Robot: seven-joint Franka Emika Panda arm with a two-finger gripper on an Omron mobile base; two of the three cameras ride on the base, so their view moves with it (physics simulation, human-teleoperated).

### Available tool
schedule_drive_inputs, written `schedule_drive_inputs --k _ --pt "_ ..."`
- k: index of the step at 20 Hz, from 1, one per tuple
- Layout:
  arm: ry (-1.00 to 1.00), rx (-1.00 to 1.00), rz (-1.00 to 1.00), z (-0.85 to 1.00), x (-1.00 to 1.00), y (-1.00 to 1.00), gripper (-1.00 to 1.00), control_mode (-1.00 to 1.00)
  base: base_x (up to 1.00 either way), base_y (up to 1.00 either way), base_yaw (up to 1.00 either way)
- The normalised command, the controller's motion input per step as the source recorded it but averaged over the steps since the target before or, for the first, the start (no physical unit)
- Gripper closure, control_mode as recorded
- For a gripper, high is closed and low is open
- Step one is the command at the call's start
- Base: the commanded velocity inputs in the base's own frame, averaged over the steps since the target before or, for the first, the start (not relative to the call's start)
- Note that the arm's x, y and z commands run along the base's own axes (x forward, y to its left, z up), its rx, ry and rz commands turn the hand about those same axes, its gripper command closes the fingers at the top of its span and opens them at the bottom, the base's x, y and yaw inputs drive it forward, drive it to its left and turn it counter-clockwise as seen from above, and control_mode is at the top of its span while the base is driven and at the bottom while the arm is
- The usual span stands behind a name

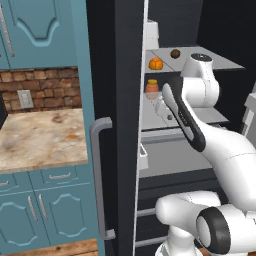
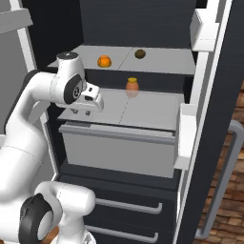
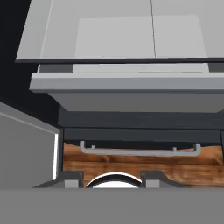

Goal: Pick the kiwi and orange from the fridge and place them on the plate next to the blender to make a fruit smoothie.

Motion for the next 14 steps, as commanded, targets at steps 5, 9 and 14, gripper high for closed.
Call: schedule_drive_inputs --k 5,9,14 --pt "0.0 0.0 0.0 0.0 -0.01 0.01 -1.0 -1.0 0.0 0.0 0.0" --pt "-0.12 0.0 0.0 0.12 -0.08 0.06 -1.0 -1.0 0.0 0.0 0.0" --pt "-0.24 0.01 0.0 0.44 -0.35 0.0 -1.0 -1.0 0.0 0.0 0.0"
